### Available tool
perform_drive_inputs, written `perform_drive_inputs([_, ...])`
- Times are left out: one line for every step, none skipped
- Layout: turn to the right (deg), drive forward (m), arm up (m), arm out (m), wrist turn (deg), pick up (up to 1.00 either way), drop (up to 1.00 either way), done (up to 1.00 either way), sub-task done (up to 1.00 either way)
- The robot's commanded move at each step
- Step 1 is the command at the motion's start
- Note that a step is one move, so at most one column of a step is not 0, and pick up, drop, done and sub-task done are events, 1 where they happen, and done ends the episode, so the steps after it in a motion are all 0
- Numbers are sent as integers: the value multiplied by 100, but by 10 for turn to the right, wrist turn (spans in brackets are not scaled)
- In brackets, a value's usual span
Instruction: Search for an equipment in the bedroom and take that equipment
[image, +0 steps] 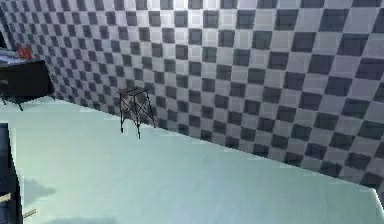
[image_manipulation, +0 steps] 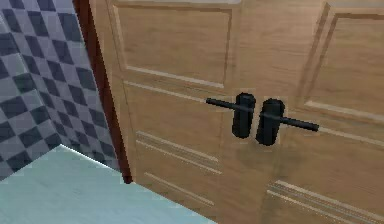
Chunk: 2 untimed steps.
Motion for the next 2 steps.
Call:
perform_drive_inputs([-180,0,0,0,0,0,0,0,0])
perform_drive_inputs([0,100,0,0,0,0,0,0,0])
